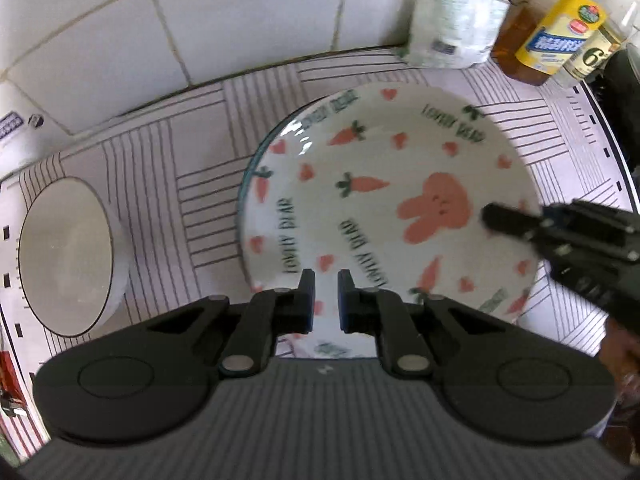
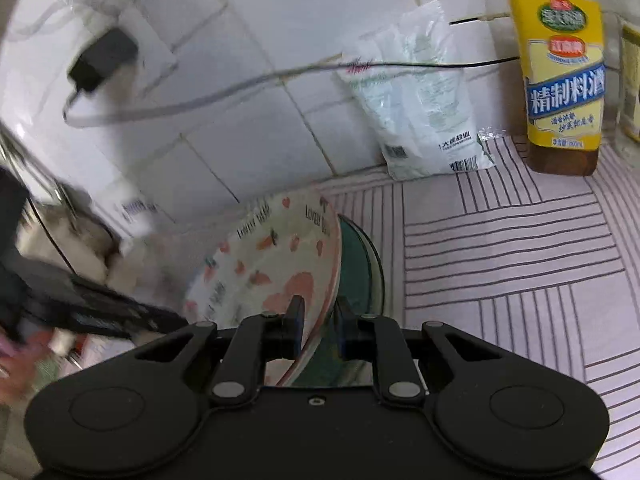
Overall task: Organize plates and bowls
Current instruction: 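Carry the bunny plate with the left tool onto the blue plate, then release the bunny plate and raise the left tool away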
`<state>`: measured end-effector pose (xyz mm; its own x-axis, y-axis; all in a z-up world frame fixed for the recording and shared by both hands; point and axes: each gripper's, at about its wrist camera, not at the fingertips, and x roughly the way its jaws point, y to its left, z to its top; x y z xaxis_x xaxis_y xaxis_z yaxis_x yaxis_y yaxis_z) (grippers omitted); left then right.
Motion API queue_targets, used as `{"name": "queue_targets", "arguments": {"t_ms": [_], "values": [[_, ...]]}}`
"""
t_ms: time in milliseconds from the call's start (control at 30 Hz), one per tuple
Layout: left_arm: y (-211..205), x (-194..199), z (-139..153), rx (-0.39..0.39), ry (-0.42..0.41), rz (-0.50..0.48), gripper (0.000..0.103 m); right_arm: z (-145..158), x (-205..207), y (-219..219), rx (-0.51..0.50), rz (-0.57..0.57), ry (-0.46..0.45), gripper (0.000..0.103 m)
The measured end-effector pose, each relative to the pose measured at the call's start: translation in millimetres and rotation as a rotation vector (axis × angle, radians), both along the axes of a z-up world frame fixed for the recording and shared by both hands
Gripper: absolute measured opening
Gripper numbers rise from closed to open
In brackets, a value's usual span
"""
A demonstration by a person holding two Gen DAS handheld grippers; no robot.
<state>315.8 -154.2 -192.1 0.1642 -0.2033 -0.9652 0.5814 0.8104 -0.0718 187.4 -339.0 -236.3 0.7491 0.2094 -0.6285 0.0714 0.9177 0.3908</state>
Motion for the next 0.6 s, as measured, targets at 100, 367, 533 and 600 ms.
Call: {"name": "queue_targets", "arguments": {"t_ms": [100,367,533,600], "values": [[-10,-5,0,0.018,-0.022,-0.016,0.011,-5,0,8,-0.053,0.003,0.017,0.019],[-14,-15,-4,0.067,-0.037,0.011,0.011,2,-1,30,-0.203,0.018,0.027,0.027],[-9,-20,-3,0.080,-0.054,0.061,0.014,4,0,50,-0.342,0.046,0.035,0.040],[-6,-21,-1,0.094,-0.068,0.069,0.015,4,0,53,-0.361,0.045,0.039,0.042]]}}
